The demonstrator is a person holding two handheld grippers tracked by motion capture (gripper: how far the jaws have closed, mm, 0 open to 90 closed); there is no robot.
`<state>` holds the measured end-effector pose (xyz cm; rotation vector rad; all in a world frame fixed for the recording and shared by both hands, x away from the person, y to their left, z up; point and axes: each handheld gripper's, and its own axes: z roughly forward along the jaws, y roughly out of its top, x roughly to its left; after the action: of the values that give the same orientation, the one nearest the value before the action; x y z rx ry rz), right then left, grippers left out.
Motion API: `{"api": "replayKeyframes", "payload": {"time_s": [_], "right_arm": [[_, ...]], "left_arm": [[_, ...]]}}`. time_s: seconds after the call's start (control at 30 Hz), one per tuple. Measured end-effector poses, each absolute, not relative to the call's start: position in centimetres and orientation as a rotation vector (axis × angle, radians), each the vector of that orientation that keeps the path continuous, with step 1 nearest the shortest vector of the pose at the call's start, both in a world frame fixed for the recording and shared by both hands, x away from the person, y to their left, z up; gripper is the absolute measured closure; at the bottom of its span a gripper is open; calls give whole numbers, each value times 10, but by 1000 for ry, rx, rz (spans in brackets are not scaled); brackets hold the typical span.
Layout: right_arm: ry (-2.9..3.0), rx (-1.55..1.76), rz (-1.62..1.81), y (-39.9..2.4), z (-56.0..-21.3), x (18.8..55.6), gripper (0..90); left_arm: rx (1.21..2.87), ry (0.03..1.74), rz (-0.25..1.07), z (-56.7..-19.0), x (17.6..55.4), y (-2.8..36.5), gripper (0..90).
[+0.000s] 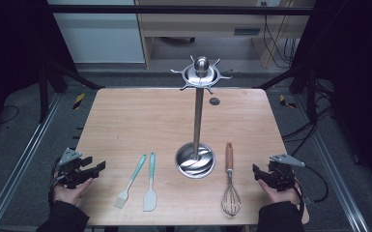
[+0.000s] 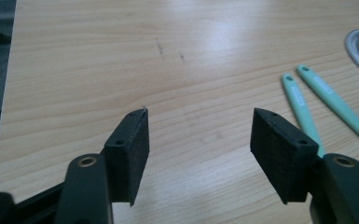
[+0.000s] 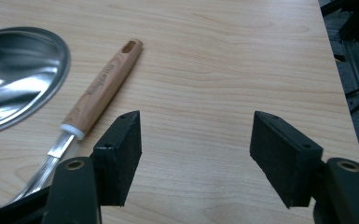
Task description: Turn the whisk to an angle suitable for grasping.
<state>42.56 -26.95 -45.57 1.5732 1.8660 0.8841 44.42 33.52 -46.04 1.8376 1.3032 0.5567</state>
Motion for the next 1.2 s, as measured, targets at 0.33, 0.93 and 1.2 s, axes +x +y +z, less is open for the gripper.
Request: {"api": "replayKeyframes", "payload": {"time_s": [0.33,0.93,1.2], "right_arm": [[1919,1516,928,-248,-446,420,365],[2044,1504,912,-203,-435,435,438],[2110,1547,838,-187,-445,445,499]], "left_arm": [[1796,1261,620,-456,436,333,506],[1845,1262,600,-461,438,329,511],[1871,1271,606,-460,439,331,484]]}}
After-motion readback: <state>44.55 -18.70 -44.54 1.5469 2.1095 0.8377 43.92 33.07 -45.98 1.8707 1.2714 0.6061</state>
